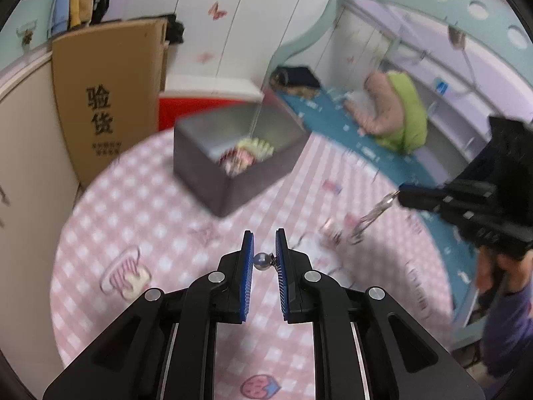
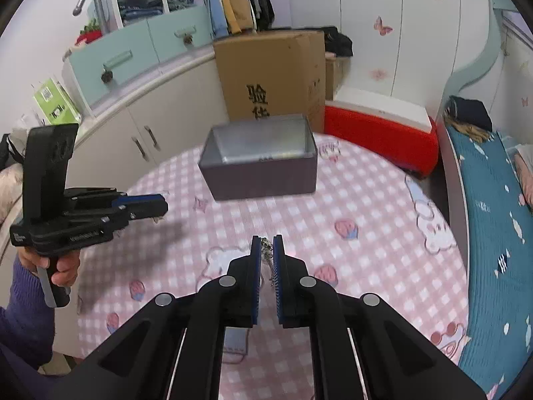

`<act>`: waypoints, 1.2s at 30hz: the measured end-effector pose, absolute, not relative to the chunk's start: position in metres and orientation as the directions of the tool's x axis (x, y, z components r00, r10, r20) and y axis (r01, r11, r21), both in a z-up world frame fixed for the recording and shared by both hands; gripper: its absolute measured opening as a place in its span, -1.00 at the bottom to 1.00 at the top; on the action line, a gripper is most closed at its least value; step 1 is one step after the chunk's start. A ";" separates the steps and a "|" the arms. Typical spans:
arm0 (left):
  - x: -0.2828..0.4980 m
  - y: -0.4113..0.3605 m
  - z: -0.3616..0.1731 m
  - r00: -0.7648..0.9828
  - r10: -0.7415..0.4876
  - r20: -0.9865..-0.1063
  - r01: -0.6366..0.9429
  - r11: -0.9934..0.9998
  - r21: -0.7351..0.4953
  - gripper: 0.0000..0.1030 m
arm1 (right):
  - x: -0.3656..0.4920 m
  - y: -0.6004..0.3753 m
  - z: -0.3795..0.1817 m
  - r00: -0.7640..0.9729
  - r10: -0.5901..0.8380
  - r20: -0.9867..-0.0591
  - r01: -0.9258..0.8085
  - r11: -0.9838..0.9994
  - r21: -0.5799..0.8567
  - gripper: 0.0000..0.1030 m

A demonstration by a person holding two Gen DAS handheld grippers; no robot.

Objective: Organize jewelry
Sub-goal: 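Carry the pearl keychain into the tin with both grippers and open them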

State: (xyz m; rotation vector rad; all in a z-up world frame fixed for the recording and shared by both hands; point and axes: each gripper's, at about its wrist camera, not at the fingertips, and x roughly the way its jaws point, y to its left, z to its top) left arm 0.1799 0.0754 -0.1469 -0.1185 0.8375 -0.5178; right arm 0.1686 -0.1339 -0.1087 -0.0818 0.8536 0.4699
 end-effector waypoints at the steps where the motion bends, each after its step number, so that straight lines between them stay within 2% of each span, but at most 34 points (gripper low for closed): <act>1: 0.183 0.076 -0.140 0.559 -0.490 -0.669 0.395 0.867 -0.305 -0.73 | 0.171 -0.133 -0.103 0.572 0.369 -0.732 -0.434 0.894 0.111 -0.86; 11: 0.234 0.053 -0.074 0.634 -0.468 -0.615 0.417 0.877 -0.238 -0.73 | 0.215 -0.121 -0.049 0.650 0.399 -0.647 -0.440 0.892 0.108 -0.86; 17: 0.276 0.037 -0.084 0.619 -0.414 -0.668 0.388 0.900 -0.198 -0.73 | 0.250 -0.108 -0.035 0.668 0.404 -0.625 -0.434 0.894 0.114 -0.86; 26: 0.304 0.034 -0.142 0.550 -0.328 -0.768 0.347 0.926 -0.147 -0.72 | 0.292 -0.086 -0.086 0.591 0.383 -0.710 -0.415 0.899 0.139 -0.86; 36: 0.304 0.031 -0.158 0.543 -0.299 -0.785 0.342 0.932 -0.118 -0.69 | 0.305 -0.076 -0.132 0.525 0.352 -0.775 -0.373 0.914 0.162 -0.86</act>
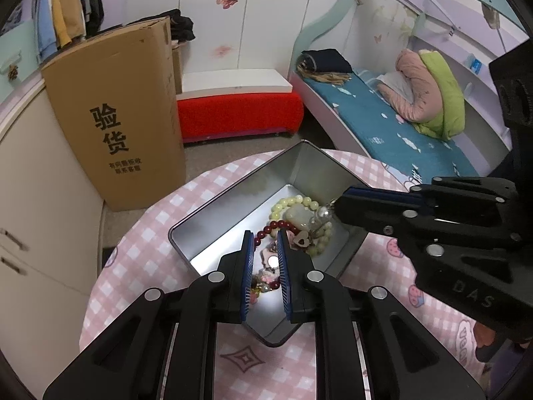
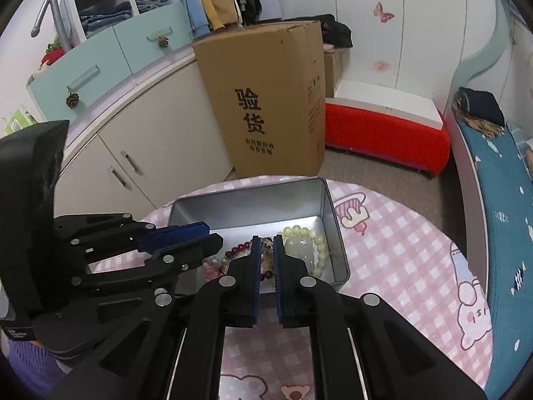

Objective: Organize jewelry
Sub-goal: 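Carry the pearl keychain into the tin with both grippers and open them, then withdraw both grippers from the tin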

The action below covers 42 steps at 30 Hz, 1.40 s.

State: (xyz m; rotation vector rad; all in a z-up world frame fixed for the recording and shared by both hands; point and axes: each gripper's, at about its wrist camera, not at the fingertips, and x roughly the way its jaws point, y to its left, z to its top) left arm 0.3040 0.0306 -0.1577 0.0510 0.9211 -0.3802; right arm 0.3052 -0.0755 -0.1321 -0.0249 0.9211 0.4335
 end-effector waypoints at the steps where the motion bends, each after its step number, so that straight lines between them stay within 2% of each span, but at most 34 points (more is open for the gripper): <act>1: 0.304 0.030 -0.157 0.542 -0.300 -0.785 0.342 0.932 -0.120 -0.69 | 0.306 -0.076 -0.134 0.522 0.349 -0.778 -0.370 0.915 0.162 -0.86; 4: 0.305 0.030 -0.155 0.547 -0.302 -0.781 0.334 0.934 -0.128 -0.68 | 0.307 -0.077 -0.135 0.520 0.348 -0.780 -0.359 0.918 0.169 -0.80; 6: 0.302 0.032 -0.152 0.559 -0.296 -0.775 0.328 0.937 -0.121 -0.44 | 0.305 -0.079 -0.134 0.524 0.352 -0.776 -0.355 0.918 0.176 -0.80; 7: 0.301 0.033 -0.151 0.571 -0.285 -0.770 0.319 0.941 -0.112 0.01 | 0.304 -0.080 -0.133 0.528 0.351 -0.773 -0.353 0.919 0.176 -0.80; 8: 0.299 0.033 -0.148 0.589 -0.274 -0.760 0.309 0.946 -0.101 0.20 | 0.303 -0.082 -0.133 0.531 0.349 -0.772 -0.349 0.920 0.176 -0.80; 13: 0.284 0.039 -0.133 0.641 -0.251 -0.725 0.279 0.957 -0.085 0.21 | 0.292 -0.091 -0.122 0.553 0.360 -0.751 -0.337 0.921 0.193 -0.75; 18: 0.263 0.042 -0.119 0.691 -0.214 -0.691 0.241 0.969 -0.060 0.21 | 0.274 -0.097 -0.109 0.585 0.370 -0.722 -0.337 0.920 0.198 -0.50; 20: 0.254 0.043 -0.115 0.710 -0.201 -0.675 0.227 0.973 -0.050 0.30 | 0.264 -0.100 -0.104 0.598 0.372 -0.710 -0.336 0.920 0.199 -0.36; 24: 0.237 0.052 -0.106 0.745 -0.164 -0.646 0.186 0.982 -0.035 0.37 | 0.245 -0.106 -0.095 0.630 0.362 -0.687 -0.326 0.926 0.189 -0.31; 26: 0.230 0.054 -0.105 0.756 -0.138 -0.640 0.162 0.987 -0.022 0.41 | 0.236 -0.110 -0.093 0.648 0.352 -0.676 -0.315 0.931 0.182 -0.16; 34: 0.199 0.071 -0.109 0.780 -0.056 -0.623 0.064 0.998 -0.010 0.51 | 0.198 -0.124 -0.108 0.678 0.283 -0.678 -0.245 0.957 0.155 -0.14; 42: 0.170 0.087 -0.132 0.756 -0.038 -0.653 0.013 0.999 -0.044 0.57 | 0.177 -0.131 -0.162 0.604 0.245 -0.759 -0.152 0.969 0.192 -0.10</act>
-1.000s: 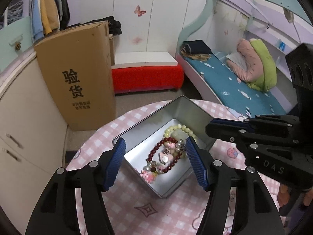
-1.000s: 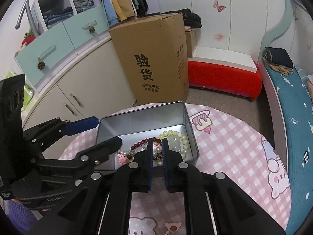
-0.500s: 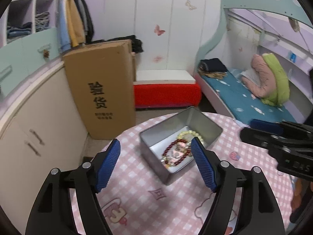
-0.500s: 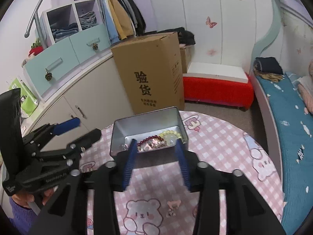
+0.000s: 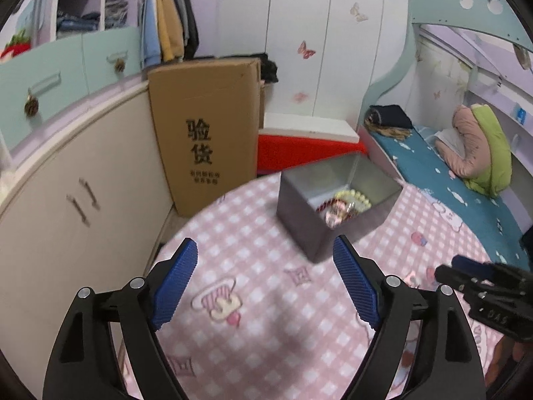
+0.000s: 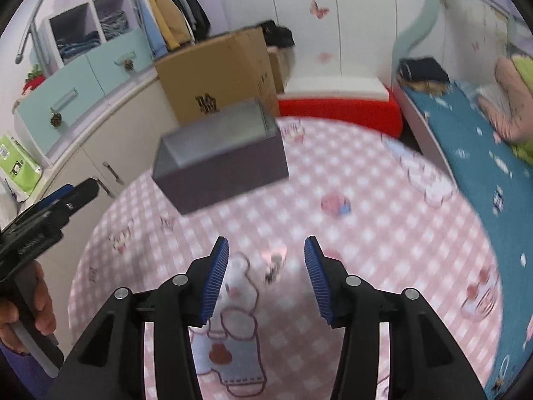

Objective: Organize jewelry
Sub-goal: 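Withdraw both grippers from the tin, then grasp the last small pink charm with the right gripper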

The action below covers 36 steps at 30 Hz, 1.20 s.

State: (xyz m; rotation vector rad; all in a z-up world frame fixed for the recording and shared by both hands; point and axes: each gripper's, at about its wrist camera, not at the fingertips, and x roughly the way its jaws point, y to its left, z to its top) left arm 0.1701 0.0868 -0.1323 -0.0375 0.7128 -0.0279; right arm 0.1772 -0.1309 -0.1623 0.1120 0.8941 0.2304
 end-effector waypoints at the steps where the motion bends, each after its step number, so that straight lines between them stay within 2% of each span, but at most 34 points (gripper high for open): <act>1: 0.170 0.088 -0.136 0.751 -0.043 -0.659 0.014 0.999 -0.050 0.57 | 0.176 -0.129 -0.167 0.594 0.245 -0.766 -0.151 0.969 0.193 -0.10; 10: 0.181 0.087 -0.140 0.738 -0.059 -0.672 0.015 0.997 -0.071 0.57 | 0.183 -0.117 -0.197 0.565 0.203 -0.800 -0.138 0.979 0.152 -0.10; 16: 0.223 0.082 -0.133 0.728 -0.075 -0.681 0.013 0.995 -0.096 0.57 | 0.188 -0.116 -0.205 0.571 0.156 -0.806 -0.140 0.986 0.091 -0.12; 20: 0.246 0.075 -0.131 0.719 -0.070 -0.691 0.002 0.995 -0.099 0.57 | 0.188 -0.116 -0.206 0.588 0.106 -0.802 -0.144 0.989 0.026 -0.68; 30: 0.277 0.064 -0.148 0.657 -0.034 -0.753 0.006 0.999 -0.040 0.56 | 0.205 -0.150 -0.201 0.603 0.134 -0.787 -0.125 0.989 0.073 -0.71; 36: 0.290 0.065 -0.159 0.612 -0.053 -0.789 0.021 0.998 -0.052 0.15 | 0.220 -0.169 -0.181 0.636 0.172 -0.752 -0.112 0.985 0.131 -0.71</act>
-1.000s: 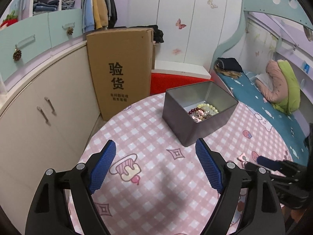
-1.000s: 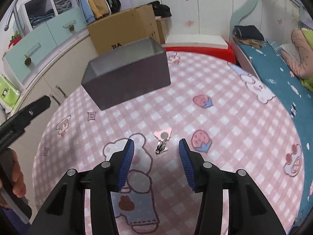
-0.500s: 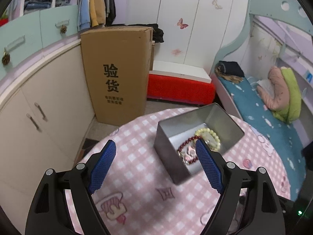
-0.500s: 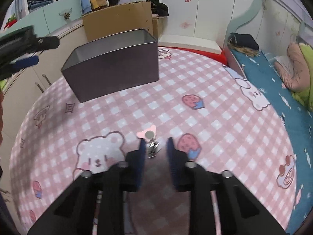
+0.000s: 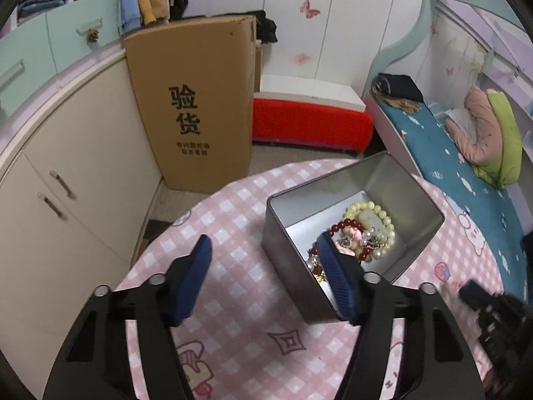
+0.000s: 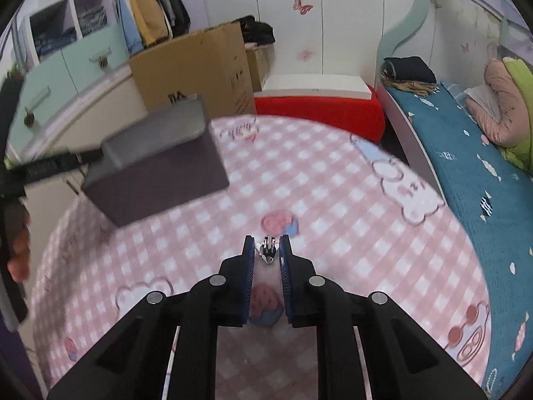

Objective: Organize jewelry
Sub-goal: 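Grasp the last small pink charm with the right gripper, then carry the pink charm into the tin and open the right gripper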

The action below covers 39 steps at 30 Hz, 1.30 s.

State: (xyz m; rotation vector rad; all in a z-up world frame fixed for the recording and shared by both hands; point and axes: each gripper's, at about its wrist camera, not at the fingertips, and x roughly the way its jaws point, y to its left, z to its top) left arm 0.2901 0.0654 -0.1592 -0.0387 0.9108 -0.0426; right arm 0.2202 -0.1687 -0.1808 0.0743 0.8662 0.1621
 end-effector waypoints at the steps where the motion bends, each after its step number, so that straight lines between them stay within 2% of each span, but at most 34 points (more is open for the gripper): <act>1: 0.292 0.065 -0.162 0.602 -0.057 -0.796 0.024 0.998 -0.053 0.07 | 0.223 -0.171 -0.176 0.645 0.176 -0.744 -0.112 0.984 0.135 -0.71; 3: 0.295 0.063 -0.166 0.590 -0.075 -0.804 0.035 0.997 -0.068 0.00 | 0.229 -0.175 -0.170 0.649 0.201 -0.733 -0.118 0.979 0.164 -0.71; 6: 0.298 0.061 -0.167 0.581 -0.108 -0.807 0.056 0.994 -0.093 -0.21 | 0.233 -0.178 -0.161 0.657 0.227 -0.719 -0.126 0.973 0.192 -0.71; 7: 0.299 0.061 -0.168 0.577 -0.128 -0.807 0.070 0.992 -0.107 -0.41 | 0.235 -0.178 -0.156 0.663 0.228 -0.713 -0.131 0.973 0.190 -0.71; 8: 0.300 0.060 -0.168 0.569 -0.153 -0.808 0.087 0.988 -0.126 -0.49 | 0.235 -0.177 -0.154 0.666 0.232 -0.709 -0.134 0.972 0.192 -0.71; 16: 0.300 0.062 -0.167 0.580 -0.135 -0.804 0.086 0.991 -0.104 -0.64 | 0.251 -0.171 -0.120 0.702 0.260 -0.663 -0.174 0.965 0.194 -0.71; 23: 0.294 0.066 -0.165 0.578 -0.143 -0.803 0.096 0.990 -0.107 -0.72 | 0.274 -0.137 -0.088 0.698 0.366 -0.616 -0.280 0.931 0.236 -0.71; 30: 0.291 0.067 -0.164 0.581 -0.147 -0.801 0.097 0.989 -0.112 -0.72 | 0.295 -0.091 -0.104 0.596 0.438 -0.673 -0.356 0.895 0.267 -0.71; 39: 0.287 0.065 -0.164 0.584 -0.162 -0.795 0.125 0.986 -0.109 -0.72 | 0.305 -0.070 -0.150 0.471 0.431 -0.769 -0.350 0.892 0.285 -0.71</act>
